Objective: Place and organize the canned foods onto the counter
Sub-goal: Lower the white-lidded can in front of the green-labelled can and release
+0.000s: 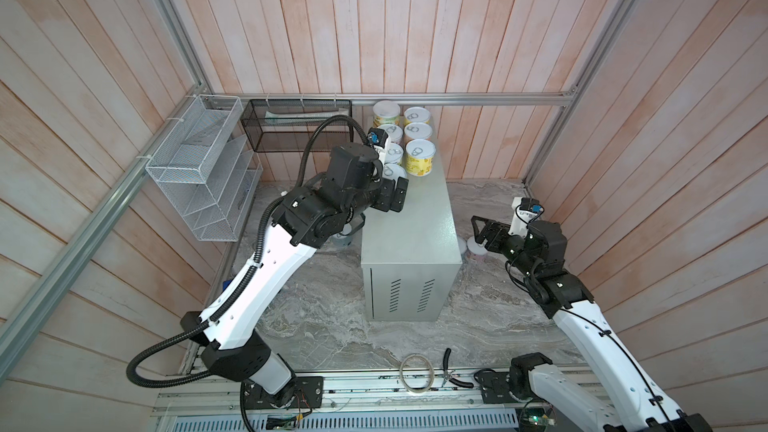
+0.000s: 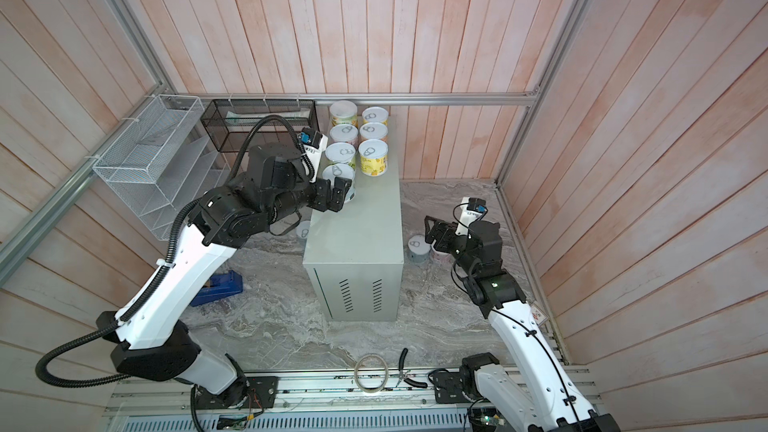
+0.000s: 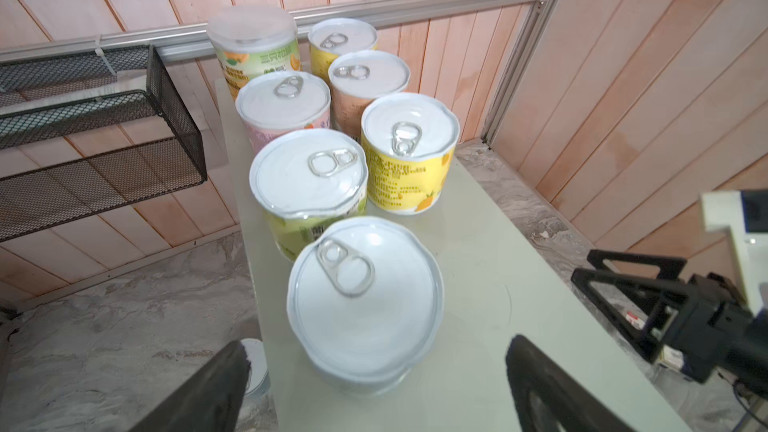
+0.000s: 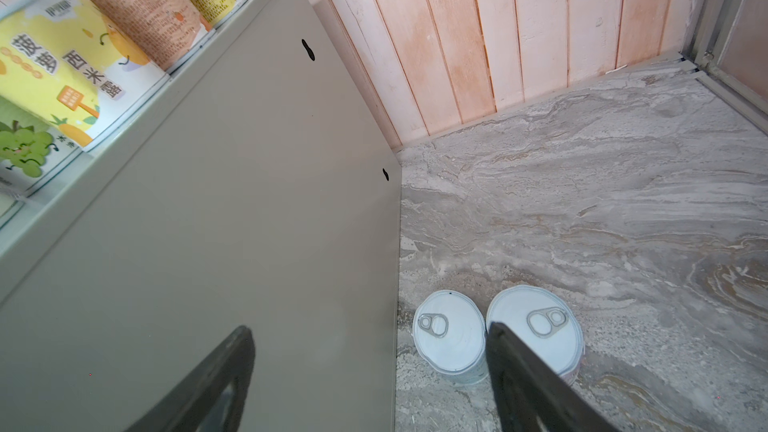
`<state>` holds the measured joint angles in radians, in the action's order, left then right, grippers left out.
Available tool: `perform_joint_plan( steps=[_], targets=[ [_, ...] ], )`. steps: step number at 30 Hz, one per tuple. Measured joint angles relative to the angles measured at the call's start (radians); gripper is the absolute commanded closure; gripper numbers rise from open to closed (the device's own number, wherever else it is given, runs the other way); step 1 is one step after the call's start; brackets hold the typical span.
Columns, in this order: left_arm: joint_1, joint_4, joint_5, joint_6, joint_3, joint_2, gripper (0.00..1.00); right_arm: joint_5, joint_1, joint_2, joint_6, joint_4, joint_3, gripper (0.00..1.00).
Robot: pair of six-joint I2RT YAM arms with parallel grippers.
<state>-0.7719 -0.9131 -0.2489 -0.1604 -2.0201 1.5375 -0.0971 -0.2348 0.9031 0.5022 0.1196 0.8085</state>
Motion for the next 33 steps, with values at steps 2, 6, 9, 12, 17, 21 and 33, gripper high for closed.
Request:
perform_joint_plan(
  steps=[2, 6, 9, 12, 17, 21, 33],
  targets=[
    [-0.008, 0.05, 0.003, -0.012, 0.103, -0.059, 0.12, -0.002, 0.0, 0.0, 0.003, 0.0, 0.003, 0.15],
    [-0.013, 0.129, 0.014, -0.047, 0.264, -0.142, 0.21, -0.002, 0.0, -0.003, 0.006, 0.0, 0.009, 0.15],
    [-0.014, 0.163, 0.016, -0.063, 0.317, -0.163, 0.24, -0.003, 0.0, -0.003, 0.01, 0.0, 0.01, 0.15],
    [-0.014, 0.188, 0.015, -0.074, 0.339, -0.165, 0.25, -0.007, 0.0, -0.003, 0.019, -0.001, 0.01, 0.15],
    [-0.014, 0.208, 0.003, -0.081, 0.357, -0.163, 0.27, -0.01, 0.0, -0.003, 0.022, 0.0, 0.01, 0.15],
    [-0.014, 0.223, -0.017, -0.084, 0.357, -0.157, 0.29, -0.01, 0.0, -0.006, 0.022, 0.0, 0.01, 0.15],
    [-0.007, 0.241, -0.039, -0.083, 0.357, -0.137, 0.35, -0.009, 0.0, -0.011, 0.022, -0.001, 0.01, 0.16]
  ],
)
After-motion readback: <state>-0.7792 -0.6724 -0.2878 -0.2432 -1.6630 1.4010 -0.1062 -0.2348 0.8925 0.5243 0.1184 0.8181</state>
